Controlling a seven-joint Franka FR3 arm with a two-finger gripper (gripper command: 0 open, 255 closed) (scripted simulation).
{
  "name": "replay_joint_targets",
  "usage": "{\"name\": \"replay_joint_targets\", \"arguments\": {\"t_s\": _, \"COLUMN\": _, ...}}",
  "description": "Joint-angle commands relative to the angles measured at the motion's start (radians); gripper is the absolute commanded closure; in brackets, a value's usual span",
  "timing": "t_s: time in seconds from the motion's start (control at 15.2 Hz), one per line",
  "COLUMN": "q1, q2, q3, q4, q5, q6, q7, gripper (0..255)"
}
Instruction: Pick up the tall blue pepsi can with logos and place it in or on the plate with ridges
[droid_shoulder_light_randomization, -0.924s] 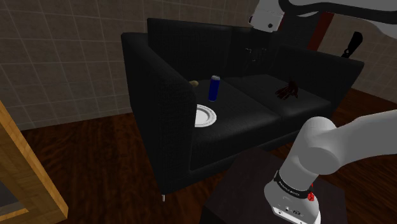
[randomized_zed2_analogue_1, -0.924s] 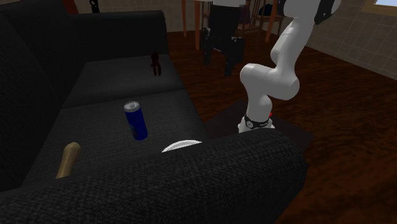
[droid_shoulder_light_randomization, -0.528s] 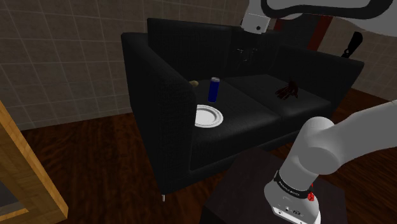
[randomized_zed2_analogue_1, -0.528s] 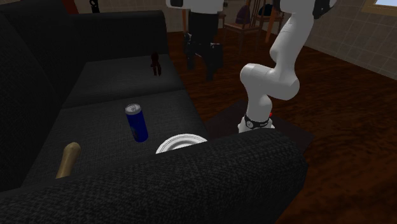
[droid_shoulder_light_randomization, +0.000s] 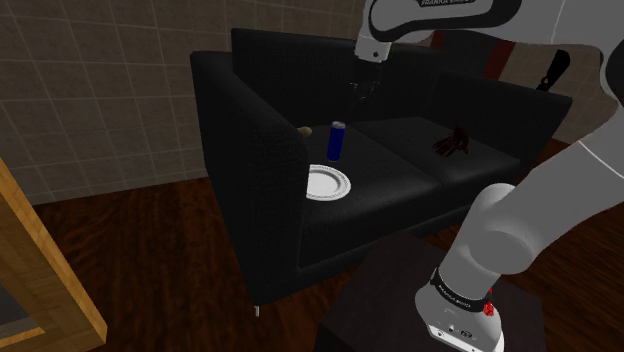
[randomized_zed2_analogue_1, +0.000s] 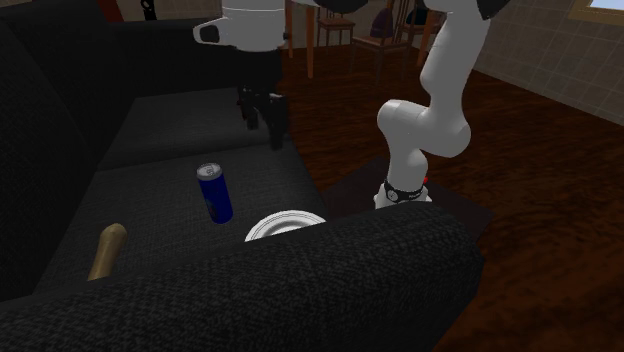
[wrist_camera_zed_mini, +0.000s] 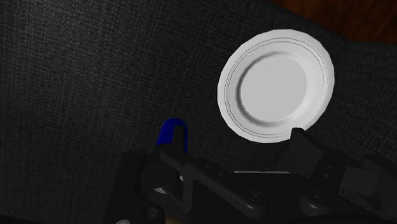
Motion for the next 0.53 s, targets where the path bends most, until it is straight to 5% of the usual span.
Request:
{"name": "replay_joint_targets", "arguments": {"t_s": 0.0, "q1": -0.003, "q2": 0.084, "q3": -0.029, "q4": 0.056, "q5": 0.006, "q6": 0.02, "q7": -0.038, "gripper": 0}}
{"name": "replay_joint_targets", "arguments": {"t_s": 0.46, "q1": -0.019, "q2": 0.369, "q3": -0.099, "q4": 0.276, "q5": 0.068, "q6": 0.051, "q7": -0.153, "gripper": 0}}
